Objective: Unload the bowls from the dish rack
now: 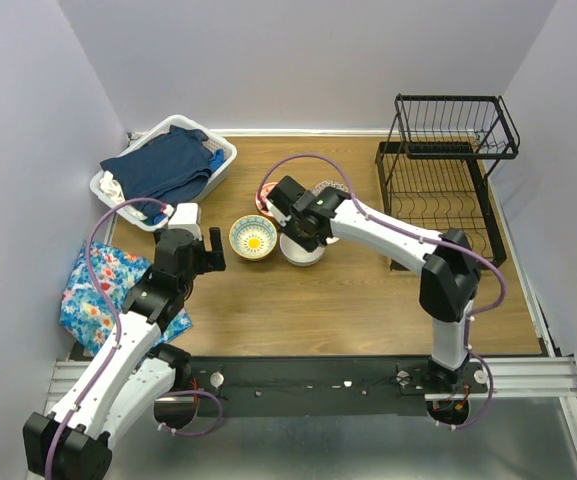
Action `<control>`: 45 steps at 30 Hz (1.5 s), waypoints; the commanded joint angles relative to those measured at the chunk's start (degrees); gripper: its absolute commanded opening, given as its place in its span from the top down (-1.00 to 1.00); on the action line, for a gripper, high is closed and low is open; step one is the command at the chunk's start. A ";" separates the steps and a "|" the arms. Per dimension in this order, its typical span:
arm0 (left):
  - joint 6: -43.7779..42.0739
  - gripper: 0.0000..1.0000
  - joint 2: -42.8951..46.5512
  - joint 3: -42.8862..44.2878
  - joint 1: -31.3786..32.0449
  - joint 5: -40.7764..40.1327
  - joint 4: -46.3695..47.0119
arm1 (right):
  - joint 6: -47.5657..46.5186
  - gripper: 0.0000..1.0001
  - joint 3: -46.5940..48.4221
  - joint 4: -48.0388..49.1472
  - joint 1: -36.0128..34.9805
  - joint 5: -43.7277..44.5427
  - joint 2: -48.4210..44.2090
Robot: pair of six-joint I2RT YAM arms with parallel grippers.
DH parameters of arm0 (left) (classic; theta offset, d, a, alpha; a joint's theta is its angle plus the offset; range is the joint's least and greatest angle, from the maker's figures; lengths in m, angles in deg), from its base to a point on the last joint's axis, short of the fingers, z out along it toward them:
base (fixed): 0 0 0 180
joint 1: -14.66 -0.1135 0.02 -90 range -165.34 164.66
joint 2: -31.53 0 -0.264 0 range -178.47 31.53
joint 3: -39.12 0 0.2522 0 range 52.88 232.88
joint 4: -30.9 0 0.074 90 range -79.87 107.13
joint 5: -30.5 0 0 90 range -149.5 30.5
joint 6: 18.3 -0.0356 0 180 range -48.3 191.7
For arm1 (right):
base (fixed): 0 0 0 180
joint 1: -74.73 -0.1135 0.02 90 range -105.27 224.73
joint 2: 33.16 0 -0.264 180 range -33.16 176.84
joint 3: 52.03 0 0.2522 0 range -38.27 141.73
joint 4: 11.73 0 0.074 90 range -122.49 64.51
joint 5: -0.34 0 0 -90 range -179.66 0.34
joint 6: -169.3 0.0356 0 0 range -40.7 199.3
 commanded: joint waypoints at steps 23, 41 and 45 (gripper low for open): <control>0.60 -0.98 12.80 -1.20 -0.56 -13.09 0.32 | 3.15 0.24 10.14 -2.54 -2.19 -4.37 11.18; 0.60 -0.98 11.56 -1.11 -0.74 -12.12 0.24 | 7.81 -0.06 10.32 -3.17 -2.46 -7.18 7.05; 0.51 -0.98 11.39 -1.02 -0.74 -11.95 0.24 | 10.35 -0.15 8.66 -1.41 -2.54 -8.07 4.24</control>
